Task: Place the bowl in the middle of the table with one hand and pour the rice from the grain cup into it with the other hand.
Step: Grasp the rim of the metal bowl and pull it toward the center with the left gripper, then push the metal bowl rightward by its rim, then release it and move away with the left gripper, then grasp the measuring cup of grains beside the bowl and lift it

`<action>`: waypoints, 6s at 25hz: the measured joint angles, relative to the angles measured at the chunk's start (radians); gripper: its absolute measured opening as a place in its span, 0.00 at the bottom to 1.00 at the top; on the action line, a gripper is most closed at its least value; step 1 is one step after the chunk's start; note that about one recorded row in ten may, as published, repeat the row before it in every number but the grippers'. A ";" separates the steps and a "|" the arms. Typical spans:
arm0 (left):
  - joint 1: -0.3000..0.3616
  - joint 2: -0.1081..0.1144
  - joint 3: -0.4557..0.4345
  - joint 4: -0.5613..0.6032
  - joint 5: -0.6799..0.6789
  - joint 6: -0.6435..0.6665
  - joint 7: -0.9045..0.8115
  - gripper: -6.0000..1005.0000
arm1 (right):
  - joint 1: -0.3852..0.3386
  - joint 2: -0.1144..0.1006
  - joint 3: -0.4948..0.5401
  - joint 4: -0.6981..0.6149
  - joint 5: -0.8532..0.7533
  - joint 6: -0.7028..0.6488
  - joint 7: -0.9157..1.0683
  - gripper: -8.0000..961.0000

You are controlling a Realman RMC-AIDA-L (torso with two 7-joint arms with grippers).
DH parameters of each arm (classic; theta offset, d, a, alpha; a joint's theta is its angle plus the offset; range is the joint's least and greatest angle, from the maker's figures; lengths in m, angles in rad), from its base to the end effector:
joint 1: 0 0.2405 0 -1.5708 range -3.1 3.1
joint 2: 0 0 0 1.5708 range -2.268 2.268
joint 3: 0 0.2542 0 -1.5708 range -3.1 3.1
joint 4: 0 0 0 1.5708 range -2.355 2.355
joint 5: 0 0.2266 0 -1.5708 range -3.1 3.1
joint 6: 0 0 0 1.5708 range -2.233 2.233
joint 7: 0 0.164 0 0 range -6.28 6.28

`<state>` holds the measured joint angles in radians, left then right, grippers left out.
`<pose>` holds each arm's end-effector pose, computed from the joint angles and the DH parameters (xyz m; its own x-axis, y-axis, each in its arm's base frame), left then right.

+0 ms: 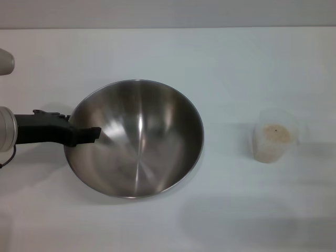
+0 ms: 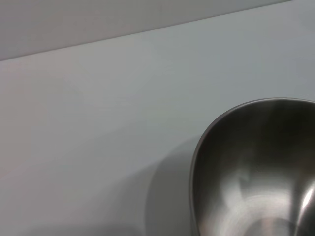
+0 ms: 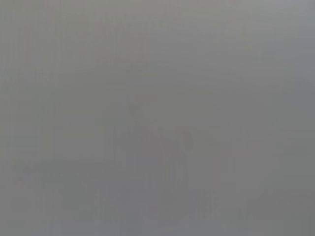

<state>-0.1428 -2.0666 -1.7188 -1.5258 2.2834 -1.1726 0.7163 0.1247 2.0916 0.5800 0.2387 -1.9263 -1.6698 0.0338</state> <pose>-0.2426 0.3372 0.0039 0.7242 0.6518 0.2253 0.6673 -0.5798 -0.4676 0.3582 0.2318 0.0156 0.6877 0.3197 -0.6518 -0.7106 0.1128 -0.6944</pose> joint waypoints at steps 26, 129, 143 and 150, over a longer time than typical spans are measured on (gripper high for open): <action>-0.064 0.000 -0.005 0.027 -0.012 -0.027 -0.032 0.06 | 0.006 -0.002 0.004 0.007 0.001 -0.002 0.000 0.86; -0.086 -0.006 0.555 1.155 0.268 2.595 -0.619 0.84 | -0.107 0.000 -0.319 -0.036 -0.006 0.058 -0.011 0.86; -0.092 -0.006 0.562 1.165 0.272 2.591 -0.621 0.84 | -0.057 -0.001 -0.341 -0.023 -0.006 0.191 -0.011 0.86; -0.089 -0.006 0.564 1.165 0.273 2.599 -0.622 0.84 | -0.038 -0.001 -0.342 -0.017 -0.006 0.223 -0.011 0.86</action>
<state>-0.2322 -2.0725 -1.1550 -0.3604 2.5568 1.4265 0.0940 0.0865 2.0908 0.2383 0.2217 -1.9327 -1.4469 0.0230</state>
